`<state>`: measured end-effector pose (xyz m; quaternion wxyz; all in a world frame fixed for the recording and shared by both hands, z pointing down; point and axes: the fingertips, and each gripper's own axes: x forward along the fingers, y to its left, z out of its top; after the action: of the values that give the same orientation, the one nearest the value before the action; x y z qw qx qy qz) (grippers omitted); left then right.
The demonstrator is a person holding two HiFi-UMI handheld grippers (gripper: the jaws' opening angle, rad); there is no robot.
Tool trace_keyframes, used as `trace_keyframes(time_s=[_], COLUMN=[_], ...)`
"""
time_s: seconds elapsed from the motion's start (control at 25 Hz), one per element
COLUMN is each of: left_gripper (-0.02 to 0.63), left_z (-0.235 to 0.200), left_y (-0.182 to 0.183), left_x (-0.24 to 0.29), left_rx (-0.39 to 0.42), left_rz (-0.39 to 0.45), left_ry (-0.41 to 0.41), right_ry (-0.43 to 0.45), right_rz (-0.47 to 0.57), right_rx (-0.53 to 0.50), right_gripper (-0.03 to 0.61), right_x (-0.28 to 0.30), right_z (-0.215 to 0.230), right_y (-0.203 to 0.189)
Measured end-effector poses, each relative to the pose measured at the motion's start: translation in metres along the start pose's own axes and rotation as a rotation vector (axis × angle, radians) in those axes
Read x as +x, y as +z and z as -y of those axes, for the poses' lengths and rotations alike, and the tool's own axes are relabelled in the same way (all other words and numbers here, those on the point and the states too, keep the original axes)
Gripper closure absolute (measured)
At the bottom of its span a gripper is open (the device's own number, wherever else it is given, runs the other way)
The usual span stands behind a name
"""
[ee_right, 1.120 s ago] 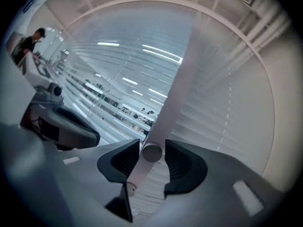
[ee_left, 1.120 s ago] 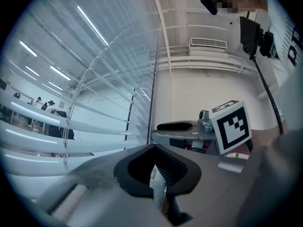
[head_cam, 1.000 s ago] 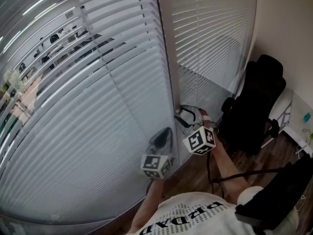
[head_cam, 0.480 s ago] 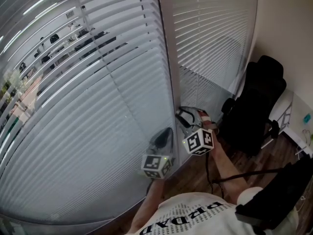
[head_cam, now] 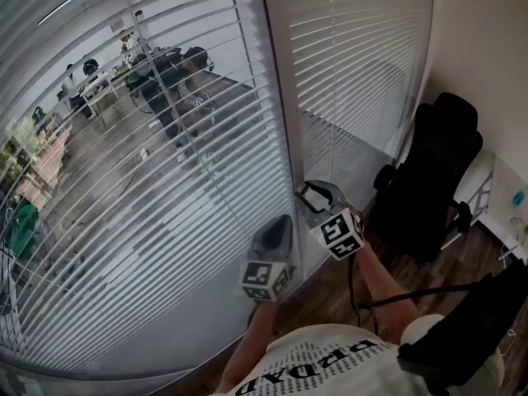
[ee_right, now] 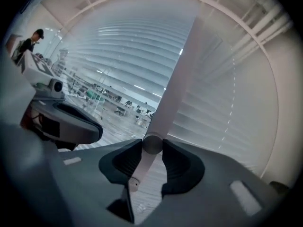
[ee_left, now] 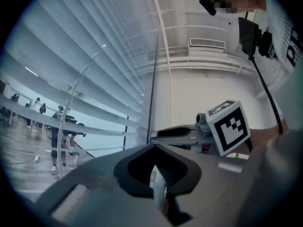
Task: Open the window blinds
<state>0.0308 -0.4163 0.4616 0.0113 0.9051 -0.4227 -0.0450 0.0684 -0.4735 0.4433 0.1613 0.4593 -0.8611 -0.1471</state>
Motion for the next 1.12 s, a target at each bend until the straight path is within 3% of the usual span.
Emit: trace_keyframes(time_s=[0.64,1.12], left_gripper=[0.62,0.62], left_z=[0.0,0.004], left_y=[-0.001,0.003], left_x=[0.005,0.003], left_rx=[-0.018,-0.015], left_rz=[-0.015,-0.008], left_ry=[0.0,-0.005], right_ry=[0.023,0.016], right_rz=[0.071,0.099], right_rx=[0.365,0.405], right_gripper=[0.447,0.453], right_x=[0.002,-0.003], right_z=[0.003,0.001], right_y=[-0.009,-0.005])
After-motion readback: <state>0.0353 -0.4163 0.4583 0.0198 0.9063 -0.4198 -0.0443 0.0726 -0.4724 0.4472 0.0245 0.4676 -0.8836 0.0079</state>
